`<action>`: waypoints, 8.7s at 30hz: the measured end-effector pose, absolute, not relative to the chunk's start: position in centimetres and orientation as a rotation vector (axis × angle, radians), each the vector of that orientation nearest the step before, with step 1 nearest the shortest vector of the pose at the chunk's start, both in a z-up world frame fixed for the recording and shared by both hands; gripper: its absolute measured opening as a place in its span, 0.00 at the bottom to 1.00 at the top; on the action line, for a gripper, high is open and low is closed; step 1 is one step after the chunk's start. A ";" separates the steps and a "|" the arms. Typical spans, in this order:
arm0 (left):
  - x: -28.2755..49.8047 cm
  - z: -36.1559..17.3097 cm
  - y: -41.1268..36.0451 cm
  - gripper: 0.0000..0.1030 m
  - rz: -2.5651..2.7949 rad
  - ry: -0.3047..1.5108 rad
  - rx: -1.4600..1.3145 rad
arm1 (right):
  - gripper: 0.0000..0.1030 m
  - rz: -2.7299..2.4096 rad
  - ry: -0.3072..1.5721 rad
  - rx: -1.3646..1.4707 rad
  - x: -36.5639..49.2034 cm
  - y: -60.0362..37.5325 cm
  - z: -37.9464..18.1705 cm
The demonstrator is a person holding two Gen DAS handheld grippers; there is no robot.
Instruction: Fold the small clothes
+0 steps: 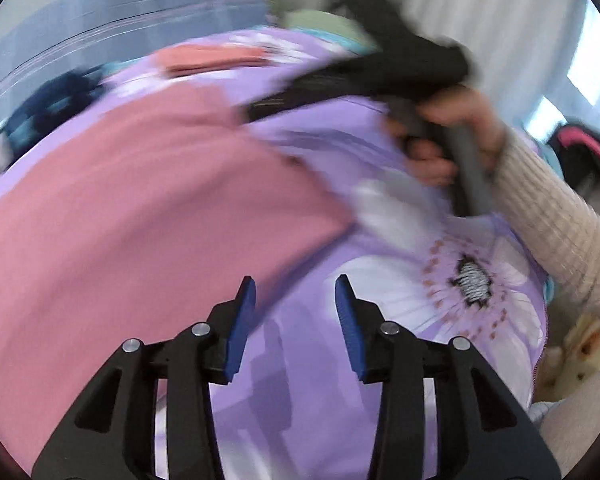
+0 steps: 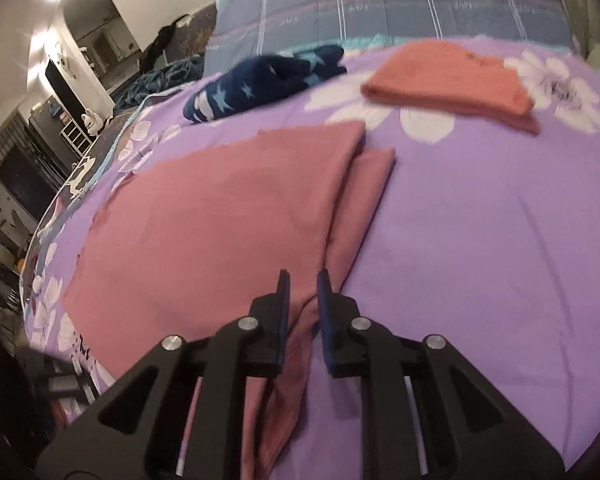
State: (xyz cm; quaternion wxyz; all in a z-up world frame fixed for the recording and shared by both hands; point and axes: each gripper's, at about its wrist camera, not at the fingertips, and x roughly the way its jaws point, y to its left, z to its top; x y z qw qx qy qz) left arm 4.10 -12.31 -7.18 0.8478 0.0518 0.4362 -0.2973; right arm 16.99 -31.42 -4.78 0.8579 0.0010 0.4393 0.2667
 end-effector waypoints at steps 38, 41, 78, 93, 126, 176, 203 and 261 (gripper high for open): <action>16.6 -11.8 23.5 0.06 -0.272 0.806 -0.681 | 0.34 0.897 0.706 -0.729 -3.4 1.9 -9.2; 16.8 -11.4 23.9 0.04 -0.294 0.769 -0.695 | 0.35 0.881 0.677 -0.800 -3.6 3.0 -10.3; 15.7 -12.4 23.9 0.17 -0.303 0.741 -0.770 | 0.17 0.886 0.584 -0.844 -4.5 4.5 -11.1; 18.6 -12.1 25.2 0.08 -0.210 0.715 -0.773 | 0.24 0.854 0.650 -0.785 -3.4 3.2 -11.3; 18.4 -12.6 20.9 0.16 -0.315 0.828 -0.675 | 0.15 0.709 0.740 -0.640 0.2 7.0 -11.0; 25.0 -0.5 -11.0 0.10 -0.350 0.924 -0.033 | 0.05 0.475 0.702 0.199 4.2 -25.8 -3.2; 26.3 -3.1 -22.2 0.42 -0.380 0.951 0.188 | 0.06 0.389 0.840 0.403 4.3 -33.3 -8.4; 2.2 -4.2 -8.7 0.16 -0.441 0.835 0.212 | 0.18 0.347 0.829 0.376 7.3 -36.6 -4.8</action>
